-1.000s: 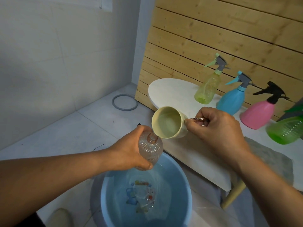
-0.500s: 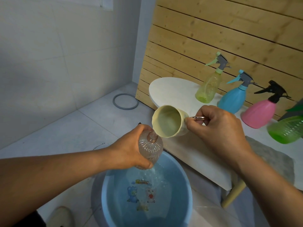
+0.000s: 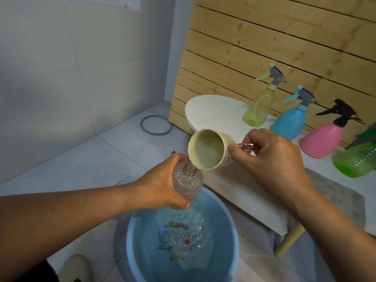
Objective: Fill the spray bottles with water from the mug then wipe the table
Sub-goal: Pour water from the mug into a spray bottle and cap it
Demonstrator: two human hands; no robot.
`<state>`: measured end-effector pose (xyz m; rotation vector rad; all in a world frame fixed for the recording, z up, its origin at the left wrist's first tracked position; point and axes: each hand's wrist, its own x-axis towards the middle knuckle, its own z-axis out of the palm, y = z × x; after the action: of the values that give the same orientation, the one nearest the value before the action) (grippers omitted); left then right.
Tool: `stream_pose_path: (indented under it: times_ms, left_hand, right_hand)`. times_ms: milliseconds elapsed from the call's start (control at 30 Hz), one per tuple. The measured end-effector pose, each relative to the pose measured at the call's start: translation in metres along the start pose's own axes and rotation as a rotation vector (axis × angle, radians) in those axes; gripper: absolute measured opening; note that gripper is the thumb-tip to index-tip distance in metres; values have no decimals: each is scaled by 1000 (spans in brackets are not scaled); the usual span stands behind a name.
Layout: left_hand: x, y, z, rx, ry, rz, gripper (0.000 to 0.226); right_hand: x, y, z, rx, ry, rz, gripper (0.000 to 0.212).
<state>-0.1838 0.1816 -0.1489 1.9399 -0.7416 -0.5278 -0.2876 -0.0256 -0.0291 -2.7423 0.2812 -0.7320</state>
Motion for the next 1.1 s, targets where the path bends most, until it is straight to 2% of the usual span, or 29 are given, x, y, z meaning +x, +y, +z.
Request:
stream_pose_path:
  times_ms: [67, 200, 300, 467, 667, 767, 867, 967, 1100]
  left_hand:
    - [-1, 0, 0, -12, 8, 5, 100]
    - [-1, 0, -3, -25, 27, 14, 95]
    - [-2, 0, -7, -18, 37, 23, 94]
    - [-6, -1, -14, 2, 59, 26, 95]
    - [-13, 3, -18, 10, 78, 10, 93]
    - [-15, 5, -17, 13, 78, 7, 93]
    - [-16, 8, -15, 12, 77, 6, 95]
    - [-17, 10, -13, 12, 72, 3, 96]
    - [-18, 12, -9, 16, 71, 5, 96]
  right_hand:
    - [1, 2, 0, 79, -38, 66, 31]
    - [10, 15, 3, 421, -174, 331, 39]
    - [15, 28, 8, 584, -207, 468, 42]
    - [10, 51, 25, 546, -280, 538, 40]
    - [-9, 66, 51, 507, -478, 639, 35]
    - [-20, 74, 67, 383, -527, 533, 38]
    - [-29, 77, 78, 74, -540, 337, 34]
    - [-43, 74, 89, -220, -463, 63, 30]
    - [-58, 71, 99, -397, -365, -180, 29]
